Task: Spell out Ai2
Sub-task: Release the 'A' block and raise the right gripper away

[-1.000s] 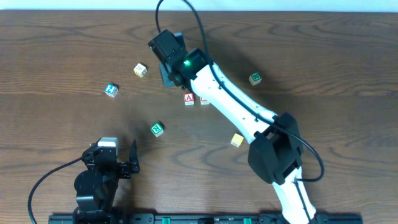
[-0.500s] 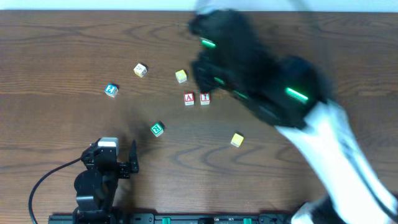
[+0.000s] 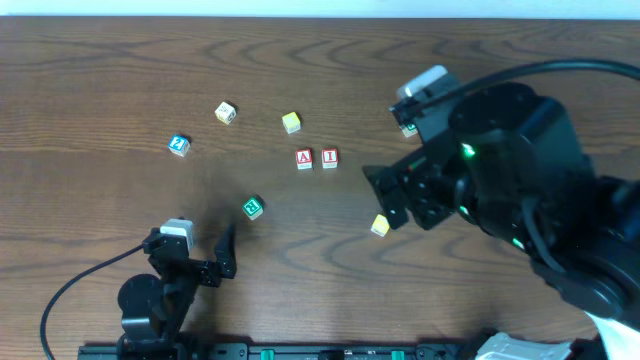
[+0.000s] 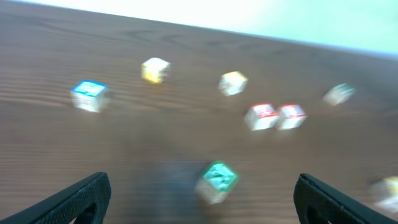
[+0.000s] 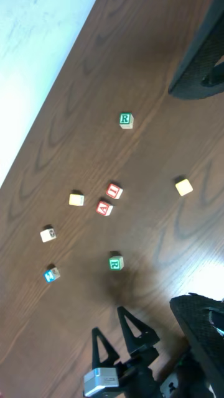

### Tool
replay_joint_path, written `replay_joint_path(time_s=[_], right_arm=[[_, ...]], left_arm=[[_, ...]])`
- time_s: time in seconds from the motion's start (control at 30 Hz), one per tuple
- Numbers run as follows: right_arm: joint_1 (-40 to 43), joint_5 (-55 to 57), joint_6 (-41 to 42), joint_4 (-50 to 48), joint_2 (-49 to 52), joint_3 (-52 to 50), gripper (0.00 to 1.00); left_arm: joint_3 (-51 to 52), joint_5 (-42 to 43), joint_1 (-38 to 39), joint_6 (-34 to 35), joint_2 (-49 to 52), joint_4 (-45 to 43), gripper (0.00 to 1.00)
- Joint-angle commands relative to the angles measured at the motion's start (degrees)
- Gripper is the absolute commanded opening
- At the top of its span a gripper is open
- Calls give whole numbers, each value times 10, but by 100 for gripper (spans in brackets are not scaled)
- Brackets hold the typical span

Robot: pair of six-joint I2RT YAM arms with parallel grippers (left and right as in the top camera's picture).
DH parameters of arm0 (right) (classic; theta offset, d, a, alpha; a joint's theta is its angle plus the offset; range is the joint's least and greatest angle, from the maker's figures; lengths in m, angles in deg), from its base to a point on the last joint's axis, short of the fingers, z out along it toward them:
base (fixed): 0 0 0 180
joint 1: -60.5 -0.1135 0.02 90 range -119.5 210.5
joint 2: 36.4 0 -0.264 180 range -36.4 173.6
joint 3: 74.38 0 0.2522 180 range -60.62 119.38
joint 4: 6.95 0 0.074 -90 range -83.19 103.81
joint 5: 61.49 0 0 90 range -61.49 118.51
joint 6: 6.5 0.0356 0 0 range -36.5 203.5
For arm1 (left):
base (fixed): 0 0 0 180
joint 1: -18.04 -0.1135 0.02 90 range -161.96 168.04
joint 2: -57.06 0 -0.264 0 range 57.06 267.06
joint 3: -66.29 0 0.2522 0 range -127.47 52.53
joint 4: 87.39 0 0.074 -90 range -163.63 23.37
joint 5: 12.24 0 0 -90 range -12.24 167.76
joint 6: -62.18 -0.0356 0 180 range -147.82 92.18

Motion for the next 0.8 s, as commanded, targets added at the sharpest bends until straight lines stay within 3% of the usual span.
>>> replay_joint_path(time_s=[0.0,0.13,0.27,0.43,0.57,0.77], right_arm=[[2,-4,-5,3,-14,-3,99],[3,-4,-22,10,-13,-4,99],[11,-4,-26,25,-3,-15,99],[45,-26,-29,10,23,-87,99],[72,-34,-44,-33,43,-139,99],[159,-115,-96,-76,46,-153,99]], left_arm=[[6,67,-1,130,-3,-32,96],[6,89,-1,206,-3,-106,95],[-5,85,-1,206,16,-125,95],[-68,80,-1,160,127,-123,95],[-160,51,-1,83,259,-56,95],[-341,-47,-1,-12,451,123,96]])
